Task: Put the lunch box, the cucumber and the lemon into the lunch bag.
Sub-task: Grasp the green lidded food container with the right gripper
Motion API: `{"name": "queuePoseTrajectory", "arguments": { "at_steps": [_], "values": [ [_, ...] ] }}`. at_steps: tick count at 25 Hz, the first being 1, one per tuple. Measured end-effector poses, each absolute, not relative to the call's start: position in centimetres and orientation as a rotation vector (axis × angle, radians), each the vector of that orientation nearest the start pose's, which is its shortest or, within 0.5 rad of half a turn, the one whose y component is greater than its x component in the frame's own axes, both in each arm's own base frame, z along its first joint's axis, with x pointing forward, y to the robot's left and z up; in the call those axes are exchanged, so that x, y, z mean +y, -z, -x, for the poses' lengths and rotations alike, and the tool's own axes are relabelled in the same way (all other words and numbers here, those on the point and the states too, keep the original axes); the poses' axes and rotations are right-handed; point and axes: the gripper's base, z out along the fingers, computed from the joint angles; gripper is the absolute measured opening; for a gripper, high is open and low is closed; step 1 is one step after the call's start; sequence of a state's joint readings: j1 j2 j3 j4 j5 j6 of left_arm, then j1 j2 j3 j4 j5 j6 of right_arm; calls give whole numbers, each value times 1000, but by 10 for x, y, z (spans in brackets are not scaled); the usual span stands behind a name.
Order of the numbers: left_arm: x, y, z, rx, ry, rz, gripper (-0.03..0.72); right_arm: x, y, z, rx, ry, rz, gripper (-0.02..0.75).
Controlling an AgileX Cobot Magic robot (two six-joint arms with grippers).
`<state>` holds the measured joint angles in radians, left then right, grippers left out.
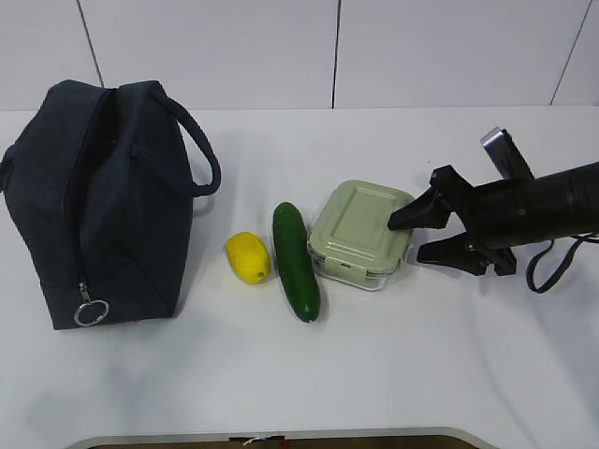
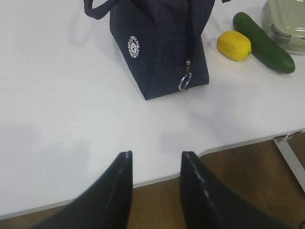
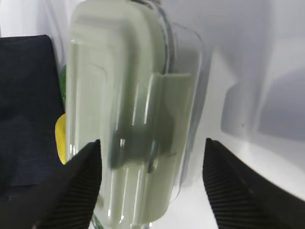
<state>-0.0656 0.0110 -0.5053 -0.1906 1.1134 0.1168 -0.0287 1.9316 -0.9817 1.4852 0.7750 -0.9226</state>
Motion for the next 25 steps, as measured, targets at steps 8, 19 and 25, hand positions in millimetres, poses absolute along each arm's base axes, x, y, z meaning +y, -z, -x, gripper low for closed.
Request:
{"name": "queuePoseTrajectory", "arguments": {
  "at_steps": [8,19,25],
  "values": [
    [-15,-276,8,2083,199,-205,239,54,-137,-369,2449,-1202,-370,527],
    [-15,-276,8,2083,199,-205,239,58,-123,-373,2413,-1305,-367,529],
    [-15,-276,8,2083,199,-205,239,59,-117,-374,2383,-1364,-358,529]
  ]
}}
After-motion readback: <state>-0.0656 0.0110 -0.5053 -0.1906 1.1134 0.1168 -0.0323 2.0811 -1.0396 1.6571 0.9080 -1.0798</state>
